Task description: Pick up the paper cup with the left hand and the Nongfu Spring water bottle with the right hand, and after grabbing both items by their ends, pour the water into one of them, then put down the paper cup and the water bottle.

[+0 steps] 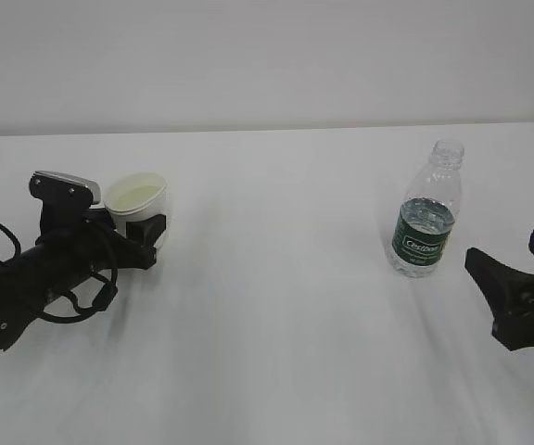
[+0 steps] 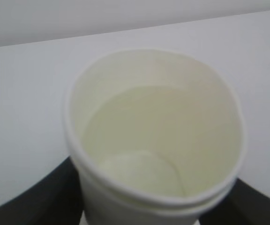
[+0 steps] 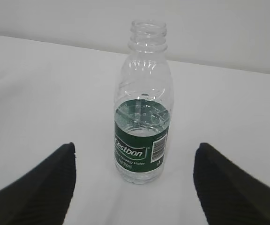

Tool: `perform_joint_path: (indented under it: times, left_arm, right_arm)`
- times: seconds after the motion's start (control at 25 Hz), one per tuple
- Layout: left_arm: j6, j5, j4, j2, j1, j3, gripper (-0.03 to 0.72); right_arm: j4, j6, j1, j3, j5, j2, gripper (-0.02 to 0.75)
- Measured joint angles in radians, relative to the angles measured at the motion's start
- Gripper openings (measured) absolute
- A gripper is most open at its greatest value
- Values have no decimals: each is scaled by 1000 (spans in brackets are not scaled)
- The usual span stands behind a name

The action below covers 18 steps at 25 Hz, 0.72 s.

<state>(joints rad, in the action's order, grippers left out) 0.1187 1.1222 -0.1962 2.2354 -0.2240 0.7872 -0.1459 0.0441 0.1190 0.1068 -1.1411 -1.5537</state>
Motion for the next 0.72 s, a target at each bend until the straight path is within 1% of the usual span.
perform_joint_path:
  times: [0.32, 0.56, 0.72]
  left_arm:
    - [0, 0, 2, 0, 0, 0, 505]
    - [0, 10, 2, 0, 0, 0, 550]
    - [0, 15, 2, 0, 0, 0, 557]
  right_arm:
    - [0, -6, 0, 0, 0, 0, 593]
    - [0, -10, 0, 0, 0, 0, 594]
    - [0, -10, 0, 0, 0, 0, 593]
